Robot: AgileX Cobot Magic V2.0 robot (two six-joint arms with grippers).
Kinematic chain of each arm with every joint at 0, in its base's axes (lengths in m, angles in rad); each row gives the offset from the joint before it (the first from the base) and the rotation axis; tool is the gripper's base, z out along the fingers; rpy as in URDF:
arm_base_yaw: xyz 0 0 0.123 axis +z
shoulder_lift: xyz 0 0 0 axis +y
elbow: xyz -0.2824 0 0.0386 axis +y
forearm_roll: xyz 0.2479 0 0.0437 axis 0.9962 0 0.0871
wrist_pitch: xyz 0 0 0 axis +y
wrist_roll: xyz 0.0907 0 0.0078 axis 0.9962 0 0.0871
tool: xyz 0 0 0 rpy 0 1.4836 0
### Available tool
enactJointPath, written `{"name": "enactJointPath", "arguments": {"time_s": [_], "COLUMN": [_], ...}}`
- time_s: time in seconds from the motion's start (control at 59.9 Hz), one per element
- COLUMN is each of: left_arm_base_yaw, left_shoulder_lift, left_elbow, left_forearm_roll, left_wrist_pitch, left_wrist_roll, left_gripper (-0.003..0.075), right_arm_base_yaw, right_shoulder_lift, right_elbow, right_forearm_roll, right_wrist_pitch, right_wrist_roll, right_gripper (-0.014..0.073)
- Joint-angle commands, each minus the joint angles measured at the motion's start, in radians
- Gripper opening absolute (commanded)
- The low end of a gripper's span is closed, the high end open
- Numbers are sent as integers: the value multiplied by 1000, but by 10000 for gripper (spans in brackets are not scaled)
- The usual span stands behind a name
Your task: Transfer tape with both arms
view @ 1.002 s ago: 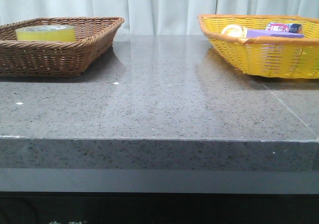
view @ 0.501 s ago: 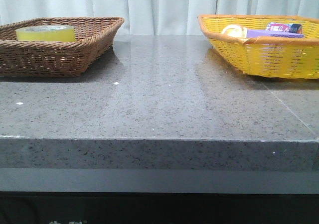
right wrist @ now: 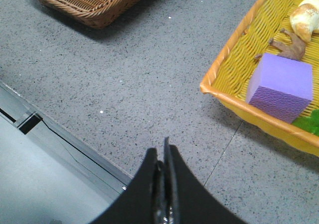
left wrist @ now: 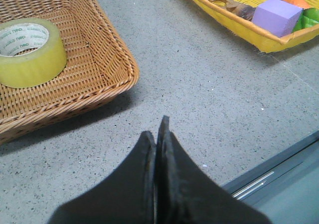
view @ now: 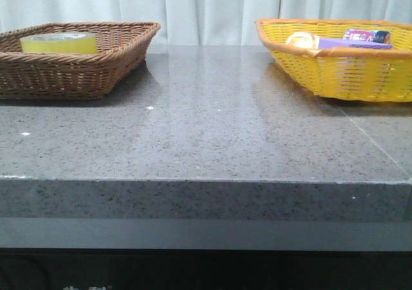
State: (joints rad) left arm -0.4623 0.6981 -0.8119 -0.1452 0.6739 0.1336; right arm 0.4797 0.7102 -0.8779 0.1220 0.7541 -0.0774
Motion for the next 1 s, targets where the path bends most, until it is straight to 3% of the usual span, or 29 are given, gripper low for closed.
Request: {"name": "enactJointPath", "arguments": {"time_s": [0.0, 0.234, 0.668, 0.986], "left_arm_base_yaw": [-8, 63, 350, 376], "left_shoulder_lift": [0, -95, -533, -697], "left_elbow": [-26, 73, 575, 735], "left_forearm_roll": [-10, -15, -92, -110], "left_wrist_pitch": [-70, -130, -467, -537], "left_wrist_roll": [-10, -10, -10, -19], "left_gripper": [-20, -20, -20, -20], "right_arm_base_yaw": [-5, -5, -5, -5], "right_shoulder_lift": [-3, -3, -3, -3], "right_elbow": [-22, -23, -23, -23], "right_forearm_roll": [-6, -6, -6, -6], "right_wrist_pitch": [-64, -65, -65, -65], "right_wrist_roll": [0, 0, 0, 0], "right_gripper": [-68, -68, -68, -68]}}
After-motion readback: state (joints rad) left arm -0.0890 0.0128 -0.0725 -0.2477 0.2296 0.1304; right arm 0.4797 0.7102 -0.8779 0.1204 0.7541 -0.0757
